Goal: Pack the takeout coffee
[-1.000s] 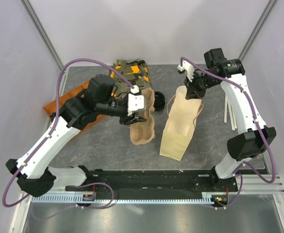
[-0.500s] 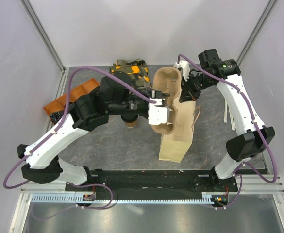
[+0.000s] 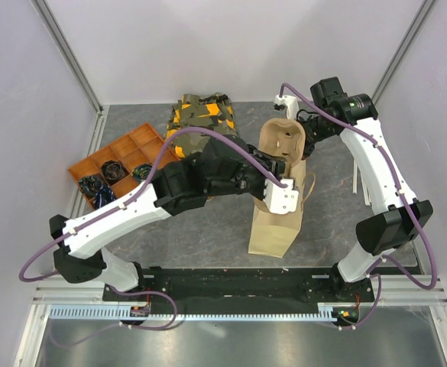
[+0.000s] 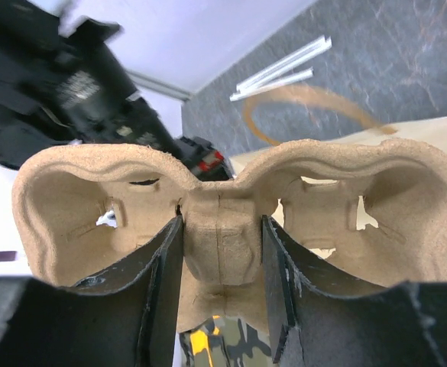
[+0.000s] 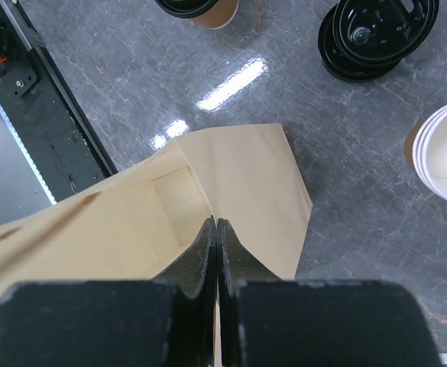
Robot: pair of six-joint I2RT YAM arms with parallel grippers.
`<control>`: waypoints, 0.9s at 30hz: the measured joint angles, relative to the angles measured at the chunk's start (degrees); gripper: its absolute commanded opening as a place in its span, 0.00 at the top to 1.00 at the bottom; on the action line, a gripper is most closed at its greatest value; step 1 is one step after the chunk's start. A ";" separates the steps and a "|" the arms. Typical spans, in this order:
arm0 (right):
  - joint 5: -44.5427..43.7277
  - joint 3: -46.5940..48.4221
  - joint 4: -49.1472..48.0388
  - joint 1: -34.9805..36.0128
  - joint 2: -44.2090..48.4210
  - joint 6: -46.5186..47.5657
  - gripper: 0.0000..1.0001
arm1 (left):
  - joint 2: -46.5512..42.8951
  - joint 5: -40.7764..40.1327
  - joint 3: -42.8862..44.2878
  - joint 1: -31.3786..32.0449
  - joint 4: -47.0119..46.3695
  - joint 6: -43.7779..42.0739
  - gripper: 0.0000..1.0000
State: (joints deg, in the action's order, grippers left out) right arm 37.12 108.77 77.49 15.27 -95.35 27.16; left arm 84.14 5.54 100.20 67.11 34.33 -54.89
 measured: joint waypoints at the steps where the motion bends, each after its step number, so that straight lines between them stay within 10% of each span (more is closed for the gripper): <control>1: 0.00 0.00 0.02 0.00 0.00 -0.57 1.00 | 0.00 -0.98 -1.20 0.33 -0.72 -0.20 0.86; 27: -1.22 -0.87 -0.04 0.00 0.07 -9.42 1.00 | -5.44 -12.79 -12.37 6.21 -18.62 -9.66 0.87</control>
State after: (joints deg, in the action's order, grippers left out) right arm 35.90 107.90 77.45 15.27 -95.29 17.74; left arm 78.70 -7.25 87.83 73.32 15.70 -64.55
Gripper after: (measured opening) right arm 0.007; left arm 0.482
